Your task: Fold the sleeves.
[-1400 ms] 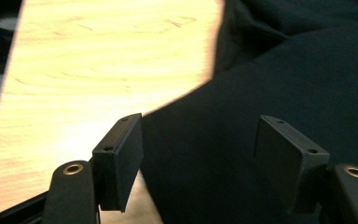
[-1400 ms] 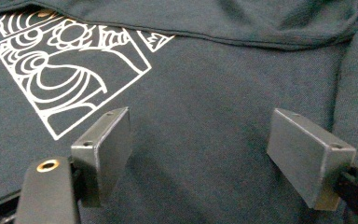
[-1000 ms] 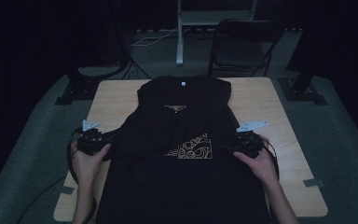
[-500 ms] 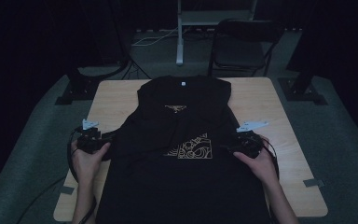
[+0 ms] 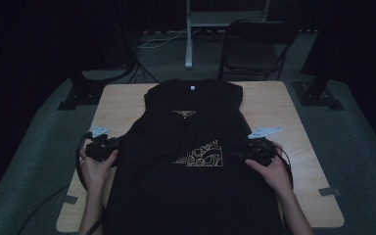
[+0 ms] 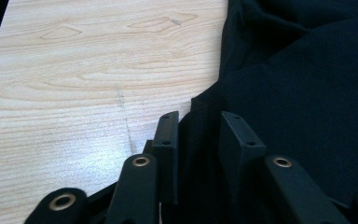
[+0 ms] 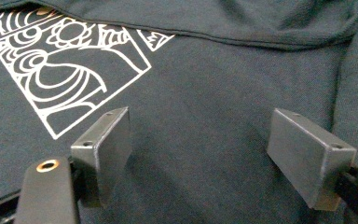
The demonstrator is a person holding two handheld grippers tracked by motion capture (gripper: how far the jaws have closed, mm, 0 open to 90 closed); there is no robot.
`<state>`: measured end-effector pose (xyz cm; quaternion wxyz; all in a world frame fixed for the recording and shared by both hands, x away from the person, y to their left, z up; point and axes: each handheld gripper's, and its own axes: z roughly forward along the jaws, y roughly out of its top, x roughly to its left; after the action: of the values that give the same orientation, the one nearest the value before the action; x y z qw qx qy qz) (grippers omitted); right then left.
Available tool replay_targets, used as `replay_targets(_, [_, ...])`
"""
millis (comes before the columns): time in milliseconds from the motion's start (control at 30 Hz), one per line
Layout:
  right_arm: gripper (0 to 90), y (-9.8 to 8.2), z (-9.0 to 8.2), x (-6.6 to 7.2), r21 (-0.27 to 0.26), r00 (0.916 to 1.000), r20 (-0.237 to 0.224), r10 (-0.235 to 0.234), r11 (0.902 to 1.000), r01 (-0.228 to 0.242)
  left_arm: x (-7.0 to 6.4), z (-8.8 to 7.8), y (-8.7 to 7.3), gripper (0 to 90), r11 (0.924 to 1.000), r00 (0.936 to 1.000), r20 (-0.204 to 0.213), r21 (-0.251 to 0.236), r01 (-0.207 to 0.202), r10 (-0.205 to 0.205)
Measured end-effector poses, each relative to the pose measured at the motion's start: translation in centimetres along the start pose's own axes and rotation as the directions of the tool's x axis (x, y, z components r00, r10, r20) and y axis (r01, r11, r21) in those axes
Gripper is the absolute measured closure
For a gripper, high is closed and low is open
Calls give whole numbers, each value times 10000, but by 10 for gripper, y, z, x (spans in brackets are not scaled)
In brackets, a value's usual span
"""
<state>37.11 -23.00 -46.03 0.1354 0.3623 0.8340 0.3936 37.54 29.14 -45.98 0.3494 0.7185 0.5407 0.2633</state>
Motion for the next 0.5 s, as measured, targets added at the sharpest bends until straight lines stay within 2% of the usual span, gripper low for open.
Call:
replay_targets(167, [211, 0, 0, 0, -11, 10000, -15, 7, 10000, -7, -3, 0, 0, 748, 9999, 9999, 16, -12, 126, -126])
replay_targets(267, [211, 0, 0, 0, -20, 10000, -30, 7, 10000, -7, -6, 0, 0, 813, 10000, 10000, -57, -11, 31, -31])
replay_targets(300, [211, 0, 0, 0, -18, 10000, -33, 2, 10000, -2, -9, 0, 1, 829, 9999, 9997, -205, 46, -110, 111])
replay_targets(367, [211, 0, 0, 0, -7, 10000, -23, 8, 10000, -8, -11, 0, 2, 843, 9999, 9995, -304, 112, -115, 118])
replay_targets(500, [211, 0, 0, -1, -15, 10000, -38, 3, 10000, -3, -12, -1, 1, 846, 9999, 9997, -240, 133, 56, -53])
